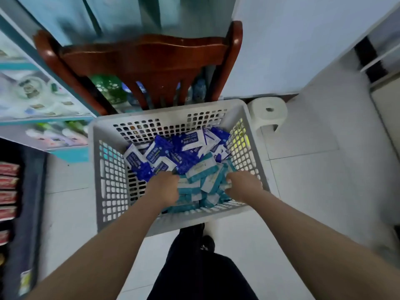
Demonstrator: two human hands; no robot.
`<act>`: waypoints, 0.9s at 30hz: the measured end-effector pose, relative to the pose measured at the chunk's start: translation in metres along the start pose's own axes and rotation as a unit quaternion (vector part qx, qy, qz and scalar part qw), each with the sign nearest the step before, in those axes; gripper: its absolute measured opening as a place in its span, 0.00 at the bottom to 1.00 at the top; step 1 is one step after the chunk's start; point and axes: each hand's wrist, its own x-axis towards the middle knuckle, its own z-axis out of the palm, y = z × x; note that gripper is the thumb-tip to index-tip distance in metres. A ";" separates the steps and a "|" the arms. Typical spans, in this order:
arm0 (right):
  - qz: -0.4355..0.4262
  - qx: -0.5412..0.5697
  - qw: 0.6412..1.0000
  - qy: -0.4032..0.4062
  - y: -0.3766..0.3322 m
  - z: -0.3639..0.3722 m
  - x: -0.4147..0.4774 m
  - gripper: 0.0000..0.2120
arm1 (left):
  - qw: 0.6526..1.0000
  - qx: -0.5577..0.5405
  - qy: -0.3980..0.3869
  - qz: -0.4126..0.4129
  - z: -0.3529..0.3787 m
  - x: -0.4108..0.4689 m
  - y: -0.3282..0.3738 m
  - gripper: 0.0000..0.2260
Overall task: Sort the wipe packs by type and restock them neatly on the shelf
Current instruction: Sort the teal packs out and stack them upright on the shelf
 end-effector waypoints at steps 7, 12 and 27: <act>0.024 0.039 0.998 -0.052 0.017 0.027 0.067 0.16 | 0.994 -0.029 -0.092 -0.042 0.042 0.061 -0.003 0.18; 0.082 0.148 0.984 -0.061 0.018 0.050 0.109 0.17 | 0.980 -0.110 -0.120 -0.117 0.072 0.089 -0.013 0.20; 0.249 0.475 0.844 0.019 0.010 0.087 0.157 0.04 | 0.966 -0.094 -0.097 -0.220 0.114 0.125 -0.010 0.46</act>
